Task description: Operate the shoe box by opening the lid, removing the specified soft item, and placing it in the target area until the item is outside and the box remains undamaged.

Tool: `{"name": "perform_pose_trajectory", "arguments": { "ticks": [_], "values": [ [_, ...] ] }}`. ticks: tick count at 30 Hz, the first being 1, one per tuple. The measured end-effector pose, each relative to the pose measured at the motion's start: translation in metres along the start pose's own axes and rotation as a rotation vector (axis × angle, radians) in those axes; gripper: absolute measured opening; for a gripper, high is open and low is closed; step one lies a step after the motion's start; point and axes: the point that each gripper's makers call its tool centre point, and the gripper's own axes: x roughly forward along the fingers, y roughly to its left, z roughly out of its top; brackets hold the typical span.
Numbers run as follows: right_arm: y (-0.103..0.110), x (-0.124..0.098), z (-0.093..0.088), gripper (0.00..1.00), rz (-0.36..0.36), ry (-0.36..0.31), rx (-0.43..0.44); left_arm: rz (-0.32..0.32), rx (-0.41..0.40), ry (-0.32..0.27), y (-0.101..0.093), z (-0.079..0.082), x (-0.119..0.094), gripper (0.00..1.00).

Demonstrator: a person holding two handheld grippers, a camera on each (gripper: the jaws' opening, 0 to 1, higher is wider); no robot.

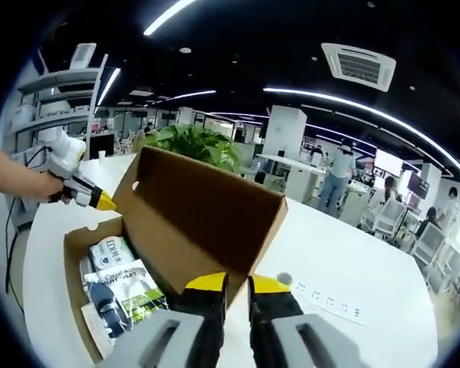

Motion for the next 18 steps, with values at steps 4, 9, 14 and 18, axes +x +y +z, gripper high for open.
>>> {"name": "perform_pose_trajectory", "arguments": {
  "ticks": [4,9,14,18],
  "values": [
    [0.002,0.002,-0.015,0.05,0.004,0.038,0.032,-0.002,0.004,0.003,-0.001,0.001,0.001,0.00],
    [0.003,0.005,-0.027,0.04,0.003,0.066,0.064,-0.004,0.006,0.000,0.000,0.003,0.003,0.00],
    [0.006,0.009,-0.036,0.02,0.013,0.101,0.161,-0.008,0.007,0.006,0.001,0.005,0.005,0.00],
    [0.007,0.010,-0.041,0.00,0.014,0.118,0.202,-0.011,0.008,0.009,0.001,0.006,0.006,0.00]
  ]
}}
